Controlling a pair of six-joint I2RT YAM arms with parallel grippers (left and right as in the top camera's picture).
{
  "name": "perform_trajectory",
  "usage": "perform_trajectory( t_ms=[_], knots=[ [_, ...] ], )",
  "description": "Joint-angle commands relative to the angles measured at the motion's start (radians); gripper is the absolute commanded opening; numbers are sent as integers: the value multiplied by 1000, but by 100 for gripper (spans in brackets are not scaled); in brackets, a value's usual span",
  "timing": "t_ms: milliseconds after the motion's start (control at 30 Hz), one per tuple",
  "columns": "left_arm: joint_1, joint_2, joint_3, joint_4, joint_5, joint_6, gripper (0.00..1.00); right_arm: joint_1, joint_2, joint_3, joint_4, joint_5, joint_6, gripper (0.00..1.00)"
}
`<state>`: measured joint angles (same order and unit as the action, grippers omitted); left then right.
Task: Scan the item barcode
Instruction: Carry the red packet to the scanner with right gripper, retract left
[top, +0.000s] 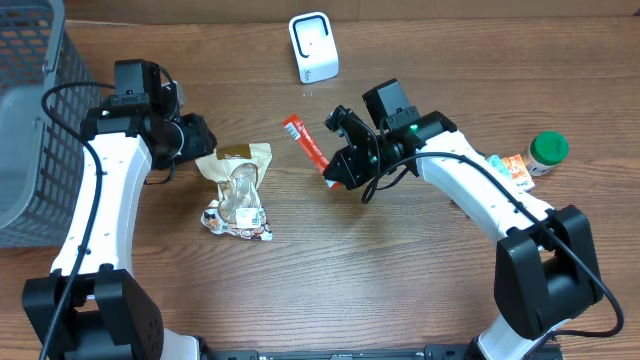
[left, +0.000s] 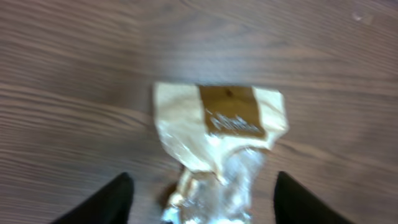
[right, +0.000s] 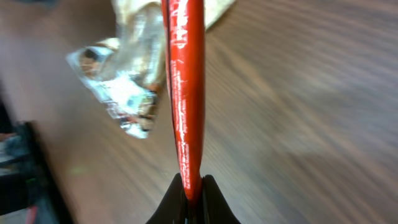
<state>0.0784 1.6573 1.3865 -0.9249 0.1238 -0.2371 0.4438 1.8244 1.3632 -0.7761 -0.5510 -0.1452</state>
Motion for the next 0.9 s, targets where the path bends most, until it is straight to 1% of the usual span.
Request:
perform_trajectory(
  t_ms=[0,33,133,200,300,367,467,533,600,633,667,767,833,867],
  knots=[
    [0,7,-4,47,-169,5,84,0,-14,170,-56,214,-64,3],
    [0,7,-4,68,-199,5,100,0,-14,213,-82,253,-75,3],
    [0,7,-4,141,-293,42,100,0,-14,323,-138,384,-117,3],
    [0,7,-4,185,-335,105,100,2,-14,365,-142,481,-166,3],
    [1,7,-4,228,-344,206,100,11,-14,382,-104,675,-232,3],
    [1,7,-4,224,-345,246,100,21,-14,382,-65,799,-278,3],
    [1,7,-4,222,-341,245,100,35,-14,382,33,933,-338,3],
    [0,7,-4,222,-341,245,100,55,-14,382,135,1037,-406,3],
    [0,7,-4,222,-341,245,100,75,-11,382,240,1137,-494,3],
    [0,7,-4,222,-341,245,100,88,-7,382,308,1187,-559,3],
    [0,7,-4,222,-341,245,100,102,3,382,405,1238,-653,3],
    [0,7,-4,222,-341,245,100,111,45,382,581,1275,-790,3],
    [0,7,-4,222,-341,245,100,110,85,382,658,1275,-809,3],
    [0,7,-4,222,-341,245,100,110,95,382,670,1275,-811,3]
  ],
)
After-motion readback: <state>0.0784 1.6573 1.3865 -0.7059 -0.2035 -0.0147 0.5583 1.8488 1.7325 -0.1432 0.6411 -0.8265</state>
